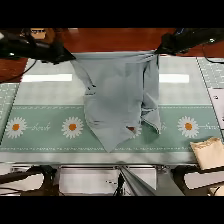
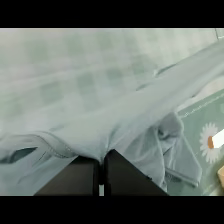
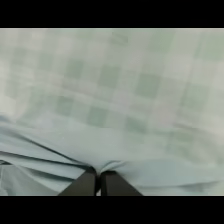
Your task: Fold the shirts.
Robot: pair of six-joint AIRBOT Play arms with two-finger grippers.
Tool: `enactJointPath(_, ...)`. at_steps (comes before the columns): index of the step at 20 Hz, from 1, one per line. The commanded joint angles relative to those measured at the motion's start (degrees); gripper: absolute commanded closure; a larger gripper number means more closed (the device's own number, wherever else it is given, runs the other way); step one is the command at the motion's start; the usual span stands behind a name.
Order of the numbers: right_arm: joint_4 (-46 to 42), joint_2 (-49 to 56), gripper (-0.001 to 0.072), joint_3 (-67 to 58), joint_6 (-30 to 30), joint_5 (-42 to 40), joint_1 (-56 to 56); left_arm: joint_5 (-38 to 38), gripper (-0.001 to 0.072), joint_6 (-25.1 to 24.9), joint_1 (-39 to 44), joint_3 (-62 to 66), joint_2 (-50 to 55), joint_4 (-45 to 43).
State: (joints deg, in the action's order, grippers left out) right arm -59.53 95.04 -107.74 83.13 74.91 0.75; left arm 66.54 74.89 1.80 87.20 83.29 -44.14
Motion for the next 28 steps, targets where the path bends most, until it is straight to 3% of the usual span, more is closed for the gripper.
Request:
enactJointPath(1, 3.7, 6.5, 0.0687, 0.0, 0.0, -2.9, 0.1, -4.4, 0.069, -1.8, 1.4, -0.2, 10.1, 9.6)
enactJointPath(6, 3.7, 10.2, 0.0686, 0.0, 1.1, -1.7, 0.1, -4.3, 0.0687, -2.3, 2.1, -0.2, 15.4, 12.9)
enactJointPath(7, 3.6, 10.7, 0.0681, 0.0, 1.1, -0.9, 0.1, -4.2, 0.0654, -2.3, 2.3, -0.2, 16.0, 12.9)
enactJointPath(8, 3.5, 10.9, 0.0582, 0.0, 1.0, -0.9, 0.1, -4.2, 0.0583, -2.3, 2.5, -0.2, 16.3, 12.9)
enactJointPath(9, 3.7, 10.8, 0.0436, 0.0, 0.2, -1.3, 0.1, -4.2, 0.0461, -2.3, 2.5, -0.2, 16.4, 12.9)
enactJointPath(10, 4.0, 10.3, 0.0387, 0.0, -0.7, -1.4, -0.2, -3.6, 0.0378, -2.3, 2.1, -0.2, 16.3, 12.9)
enactJointPath(13, 1.7, 5.4, 0.0368, 0.0, -4.5, 3.1, -3.1, 6.7, 0.0359, -2.2, -2.4, 2.7, 16.0, 12.4)
enactJointPath(16, -14.7, -1.3, 0.0367, 0.0, -7.4, 18.6, -8.2, 19.6, 0.0366, 1.3, -9.4, 3.4, 13.0, 4.7)
enactJointPath(17, -22.3, -2.8, 0.0367, 0.6, -6.5, 23.2, -10.2, 21.6, 0.0379, 1.9, -10.7, 2.0, 11.2, -0.7)
enactJointPath(18, -24.4, -4.8, 0.0366, 3.0, -4.0, 23.7, -13.0, 22.0, 0.0379, 1.9, -11.4, -1.1, 8.7, -5.8)
enactJointPath(21, -17.6, -12.5, 0.0354, 17.8, -3.7, 19.6, -21.2, 19.8, 0.0377, 0.5, -11.9, -17.0, 1.7, -9.0)
enactJointPath(22, -14.8, -15.5, 0.0292, 24.3, -4.4, 17.3, -23.5, 19.2, 0.0376, -1.6, -11.4, -23.3, 0.2, -7.8)
enactJointPath(23, -12.3, -18.1, 0.0265, 30.4, -5.2, 15.5, -25.3, 18.3, 0.0357, -3.0, -10.9, -29.1, -0.7, -5.5)
enactJointPath(24, -10.4, -20.5, 0.0227, 36.6, -6.3, 13.6, -26.9, 16.9, 0.0245, -5.2, -10.1, -34.9, -1.2, -1.6)
enactJointPath(25, -9.0, -22.6, 0.0224, 42.2, -7.5, 11.6, -27.9, 14.6, 0.0189, -7.6, -9.2, -39.9, -1.2, 2.6)
enactJointPath(28, -5.2, -26.9, 0.0225, 52.9, -11.5, 8.0, -28.4, 4.7, 0.0189, -8.9, -6.5, -48.1, -1.0, 7.1)
